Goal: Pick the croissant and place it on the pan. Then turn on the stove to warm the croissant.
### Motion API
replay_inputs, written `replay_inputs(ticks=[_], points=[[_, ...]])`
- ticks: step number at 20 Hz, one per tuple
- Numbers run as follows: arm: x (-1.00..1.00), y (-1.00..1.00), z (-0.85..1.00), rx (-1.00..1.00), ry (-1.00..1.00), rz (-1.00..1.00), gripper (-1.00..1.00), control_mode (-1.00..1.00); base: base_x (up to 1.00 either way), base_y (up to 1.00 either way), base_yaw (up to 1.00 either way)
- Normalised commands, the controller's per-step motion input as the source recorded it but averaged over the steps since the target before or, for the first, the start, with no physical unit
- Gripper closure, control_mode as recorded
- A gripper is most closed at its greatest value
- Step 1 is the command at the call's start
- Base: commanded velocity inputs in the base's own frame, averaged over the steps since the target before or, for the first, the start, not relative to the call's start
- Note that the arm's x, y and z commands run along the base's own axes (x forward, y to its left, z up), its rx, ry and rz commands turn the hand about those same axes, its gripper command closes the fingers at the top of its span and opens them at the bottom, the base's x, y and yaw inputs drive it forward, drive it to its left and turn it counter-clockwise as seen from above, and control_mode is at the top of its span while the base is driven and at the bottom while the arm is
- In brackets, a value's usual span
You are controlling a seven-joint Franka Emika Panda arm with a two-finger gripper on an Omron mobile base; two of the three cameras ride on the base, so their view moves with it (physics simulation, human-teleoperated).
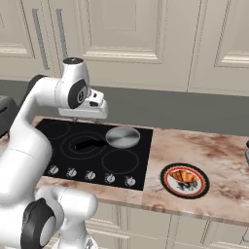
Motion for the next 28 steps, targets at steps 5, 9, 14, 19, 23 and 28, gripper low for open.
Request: replay_inputs(ticks=[5,9,14,19,23,28], points=[[-0.16,-0.36,-0.11,0.00,0.00,0.00,-1.00,-1.00,0.00,0.00,0.00],[-0.04,-0.60,-0.28,0.00,0.00,0.00,-1.00,-1.00,0.00,0.00,0.00],[0.00,-0.76,-0.27,0.00,0.00,0.00,-1.00,-1.00,0.00,0.00,0.00],[0.02,-0.77,-0.24,0.00,0.00,0.00,-1.00,-1.00,0.00,0.00,0.00],[0.01,-0.44,-0.15,0.01,0.00,0.00,-1.00,-1.00,0.00,0.00,0.00],[0.00,-0.08,-0.06,0.00,0.03,-0.11,-1.00,-1.00,0.00,0.00,0.00]])
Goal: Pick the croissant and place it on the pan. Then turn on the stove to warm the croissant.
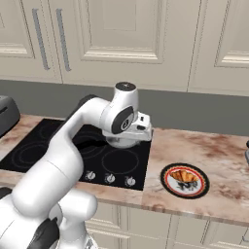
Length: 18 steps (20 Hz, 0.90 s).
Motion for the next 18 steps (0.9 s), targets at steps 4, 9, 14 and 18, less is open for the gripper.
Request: replay_inputs(ticks=[4,9,14,18], points=[[0.00,-0.33,-0.17,0.00,0.07,-0.38,-1.00,-1.00,0.00,0.00,0.00],[-0.01,-0.34,-0.19,0.00,0.05,-0.37,-1.00,-1.00,0.00,0.00,0.00],[0.00,-0.42,-0.19,0.00,0.03,-0.27,-1.00,-1.00,0.00,0.00,0.00],[0.00,-0.35,-0.11,0.01,0.02,-0.20,-1.00,-1.00,0.00,0.00,0.00]])
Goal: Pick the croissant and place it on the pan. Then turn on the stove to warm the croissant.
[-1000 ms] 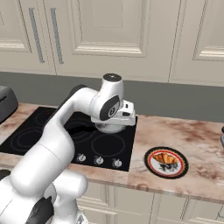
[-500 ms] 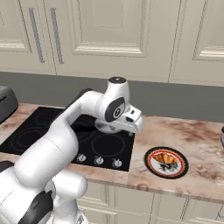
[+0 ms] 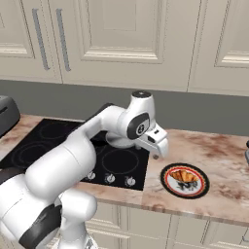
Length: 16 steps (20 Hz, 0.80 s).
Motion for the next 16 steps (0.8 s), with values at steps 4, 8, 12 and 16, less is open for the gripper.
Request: replay_inputs(ticks=[4,8,12,16], points=[[0.00,-0.01,-0.01,0.01,0.00,-0.02,-1.00,-1.00,0.00,0.00,0.00],[0.08,-0.04,0.00,0.00,0.00,-0.01,-1.00,-1.00,0.00,0.00,0.00],[0.33,-0.34,0.00,0.06,0.05,-0.07,-1.00,-1.00,0.00,0.00,0.00],[0.36,-0.51,0.00,0.09,0.08,-0.07,-1.00,-1.00,0.00,0.00,0.00]])
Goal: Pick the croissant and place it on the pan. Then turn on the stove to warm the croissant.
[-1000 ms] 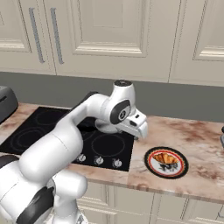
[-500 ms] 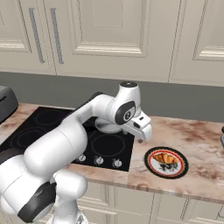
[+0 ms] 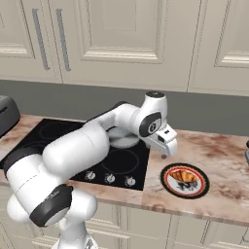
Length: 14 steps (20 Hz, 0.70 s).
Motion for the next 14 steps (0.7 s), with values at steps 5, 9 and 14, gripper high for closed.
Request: replay_inputs(ticks=[5,9,14], points=[[0.31,-0.37,0.00,0.08,0.06,-0.04,-1.00,-1.00,0.00,0.00,0.00],[0.52,-0.23,0.00,0.04,0.05,-0.05,-1.00,-1.00,0.00,0.00,0.00],[0.17,-0.26,-0.14,0.00,0.05,-0.04,-1.00,-1.00,0.00,0.00,0.00]])
